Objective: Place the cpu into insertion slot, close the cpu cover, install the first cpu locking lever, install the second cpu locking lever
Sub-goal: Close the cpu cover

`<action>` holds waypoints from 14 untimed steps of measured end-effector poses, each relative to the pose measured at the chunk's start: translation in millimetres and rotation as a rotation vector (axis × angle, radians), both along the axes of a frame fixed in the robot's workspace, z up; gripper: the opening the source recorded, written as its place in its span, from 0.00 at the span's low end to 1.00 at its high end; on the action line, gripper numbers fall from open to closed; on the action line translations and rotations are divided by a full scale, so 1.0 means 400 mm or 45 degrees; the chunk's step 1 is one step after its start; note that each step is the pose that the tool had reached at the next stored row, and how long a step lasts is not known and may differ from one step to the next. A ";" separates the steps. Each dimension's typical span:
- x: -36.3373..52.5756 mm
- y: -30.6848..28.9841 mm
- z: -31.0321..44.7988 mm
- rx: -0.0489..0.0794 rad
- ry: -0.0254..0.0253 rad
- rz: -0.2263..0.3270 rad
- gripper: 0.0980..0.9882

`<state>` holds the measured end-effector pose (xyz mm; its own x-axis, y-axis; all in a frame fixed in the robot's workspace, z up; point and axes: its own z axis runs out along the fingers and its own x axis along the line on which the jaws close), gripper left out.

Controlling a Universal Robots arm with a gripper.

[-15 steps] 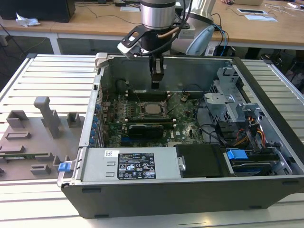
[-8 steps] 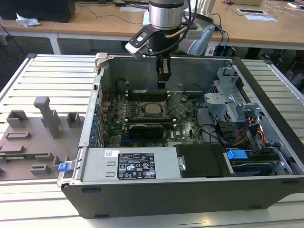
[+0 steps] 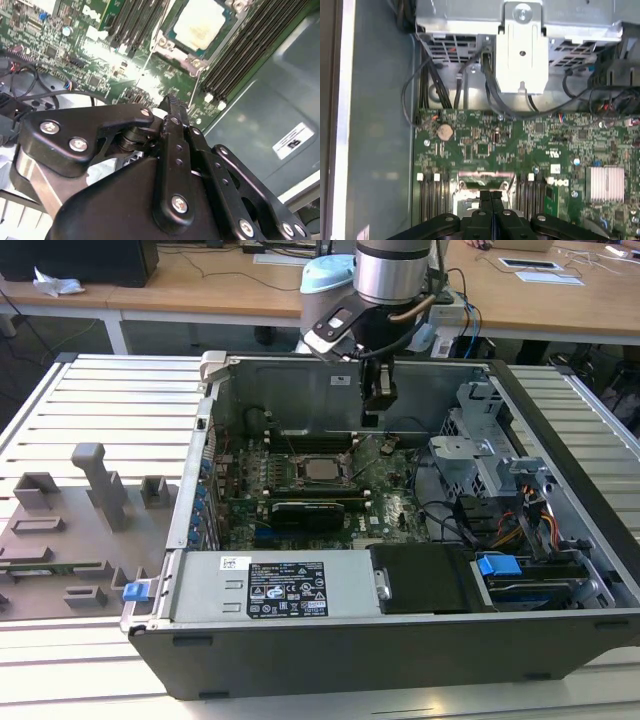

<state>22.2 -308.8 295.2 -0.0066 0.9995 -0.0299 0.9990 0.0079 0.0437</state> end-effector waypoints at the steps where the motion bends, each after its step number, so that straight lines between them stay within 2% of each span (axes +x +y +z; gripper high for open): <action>1: 0.005 0.000 0.000 0.000 0.0002 0.000 0.01; 3: 0.027 0.000 0.000 0.000 0.0010 0.000 0.01; 6: 0.046 0.000 0.000 0.000 0.0016 0.000 0.01; 14: 0.082 0.000 0.000 0.000 0.0028 0.000 0.01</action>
<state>55.1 -308.8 295.3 -0.0065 0.9995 -0.0299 0.9991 0.0077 0.0415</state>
